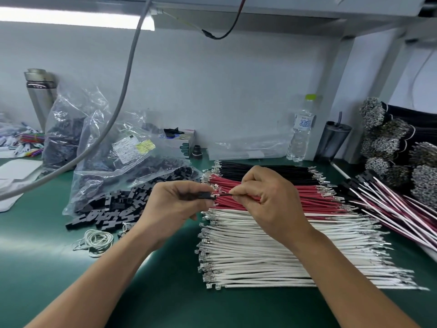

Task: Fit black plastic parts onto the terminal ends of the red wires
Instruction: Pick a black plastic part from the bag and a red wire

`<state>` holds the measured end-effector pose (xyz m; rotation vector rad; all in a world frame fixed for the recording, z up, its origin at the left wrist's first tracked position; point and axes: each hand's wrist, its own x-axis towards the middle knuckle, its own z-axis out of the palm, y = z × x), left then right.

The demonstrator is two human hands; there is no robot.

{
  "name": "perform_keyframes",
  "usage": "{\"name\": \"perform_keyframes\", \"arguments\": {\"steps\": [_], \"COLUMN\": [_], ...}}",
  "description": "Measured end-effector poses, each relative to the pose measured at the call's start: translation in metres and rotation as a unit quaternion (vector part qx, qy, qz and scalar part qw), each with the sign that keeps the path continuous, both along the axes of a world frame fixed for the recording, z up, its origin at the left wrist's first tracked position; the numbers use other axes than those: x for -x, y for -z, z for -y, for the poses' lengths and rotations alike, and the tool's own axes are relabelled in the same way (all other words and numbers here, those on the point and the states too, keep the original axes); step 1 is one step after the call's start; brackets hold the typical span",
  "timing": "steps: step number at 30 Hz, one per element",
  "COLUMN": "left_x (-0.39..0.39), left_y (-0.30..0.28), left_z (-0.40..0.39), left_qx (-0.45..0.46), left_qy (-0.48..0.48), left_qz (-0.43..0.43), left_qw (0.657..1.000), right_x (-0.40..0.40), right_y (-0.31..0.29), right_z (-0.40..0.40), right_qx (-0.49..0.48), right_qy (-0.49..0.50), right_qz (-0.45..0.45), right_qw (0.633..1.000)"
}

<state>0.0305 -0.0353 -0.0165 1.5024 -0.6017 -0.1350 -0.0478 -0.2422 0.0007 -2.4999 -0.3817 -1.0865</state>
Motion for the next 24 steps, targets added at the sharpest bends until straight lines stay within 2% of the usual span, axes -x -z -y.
{"name": "perform_keyframes", "arguments": {"steps": [8,16,22,24], "left_x": [-0.003,0.000,0.001,0.000], "left_y": [0.005,0.005,0.005,0.006], "left_z": [0.000,0.005,0.006,0.009], "left_qx": [-0.076,-0.057,-0.063,-0.060], "left_qy": [-0.015,-0.029,-0.050,-0.054], "left_qz": [0.065,0.061,0.112,0.104], "left_qw": [0.995,0.996,0.990,0.991], "right_x": [-0.006,-0.006,-0.011,-0.012], "right_y": [0.006,0.009,0.011,0.009], "right_z": [-0.004,-0.009,-0.020,-0.019], "right_qx": [-0.080,-0.043,0.009,0.015], "right_qy": [-0.044,-0.011,-0.013,0.006], "right_qz": [-0.092,-0.063,-0.022,-0.009], "right_qw": [0.992,0.997,1.000,1.000]}}
